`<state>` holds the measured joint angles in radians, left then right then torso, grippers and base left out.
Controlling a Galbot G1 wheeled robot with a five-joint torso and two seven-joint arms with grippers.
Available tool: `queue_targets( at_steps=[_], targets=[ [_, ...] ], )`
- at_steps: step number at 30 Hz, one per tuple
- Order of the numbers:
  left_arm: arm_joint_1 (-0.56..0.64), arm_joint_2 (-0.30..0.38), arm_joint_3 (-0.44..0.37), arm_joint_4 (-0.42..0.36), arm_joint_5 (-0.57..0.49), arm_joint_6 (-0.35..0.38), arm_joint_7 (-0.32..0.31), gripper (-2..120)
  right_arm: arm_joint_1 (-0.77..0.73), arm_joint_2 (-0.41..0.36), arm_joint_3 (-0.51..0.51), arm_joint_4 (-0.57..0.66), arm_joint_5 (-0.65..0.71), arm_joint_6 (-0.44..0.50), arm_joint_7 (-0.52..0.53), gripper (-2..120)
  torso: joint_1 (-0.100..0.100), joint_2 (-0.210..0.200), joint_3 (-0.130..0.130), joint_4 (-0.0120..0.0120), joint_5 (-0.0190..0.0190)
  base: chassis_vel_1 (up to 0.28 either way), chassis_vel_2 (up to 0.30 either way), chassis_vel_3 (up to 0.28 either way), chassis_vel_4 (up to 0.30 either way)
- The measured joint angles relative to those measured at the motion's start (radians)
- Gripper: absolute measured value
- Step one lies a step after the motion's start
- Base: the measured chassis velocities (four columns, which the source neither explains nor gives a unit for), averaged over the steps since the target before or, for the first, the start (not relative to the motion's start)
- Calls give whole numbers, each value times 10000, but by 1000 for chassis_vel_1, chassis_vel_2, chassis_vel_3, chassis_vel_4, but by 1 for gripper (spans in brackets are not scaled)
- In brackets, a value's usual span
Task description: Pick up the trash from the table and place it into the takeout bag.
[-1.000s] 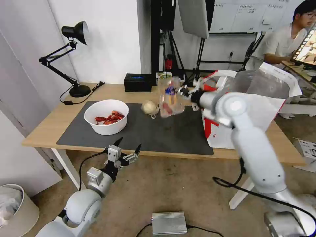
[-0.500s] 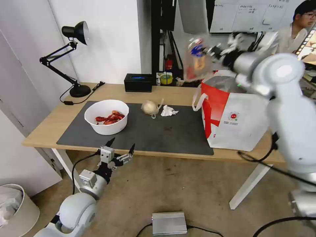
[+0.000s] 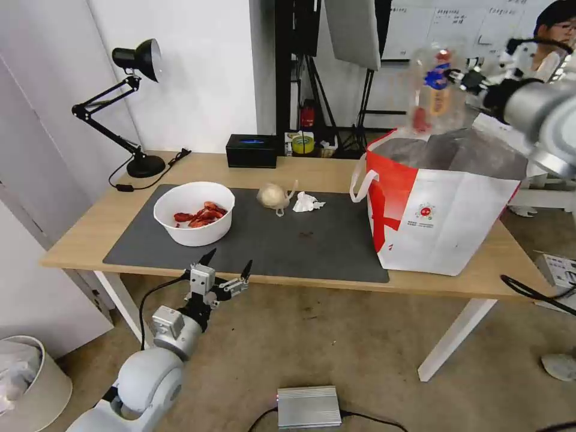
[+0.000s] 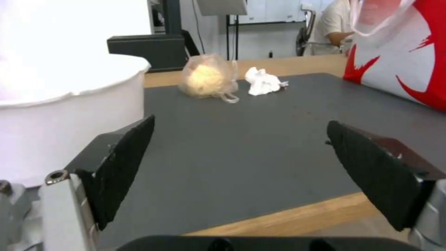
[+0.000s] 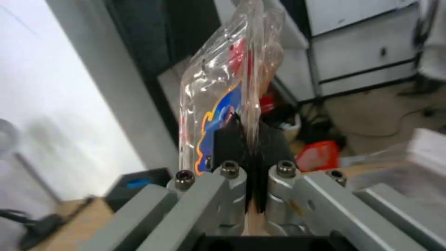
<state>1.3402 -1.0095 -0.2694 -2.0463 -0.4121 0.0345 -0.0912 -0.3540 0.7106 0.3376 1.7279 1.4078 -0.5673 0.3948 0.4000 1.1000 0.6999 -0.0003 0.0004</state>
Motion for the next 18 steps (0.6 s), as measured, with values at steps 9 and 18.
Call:
queue_targets(
  at_steps=[9,18],
  targets=[
    [-236,-112,315,75,41,-7,-230,100,-987,-489,109,-289,-2491,497,-1127,0,1,0,0,1,-3,0,0,0,0],
    [-201,-137,395,21,110,-8,-241,100,-2201,-806,451,369,-2761,373,-1014,0,0,0,0,2,-4,0,0,0,0]
  ],
)
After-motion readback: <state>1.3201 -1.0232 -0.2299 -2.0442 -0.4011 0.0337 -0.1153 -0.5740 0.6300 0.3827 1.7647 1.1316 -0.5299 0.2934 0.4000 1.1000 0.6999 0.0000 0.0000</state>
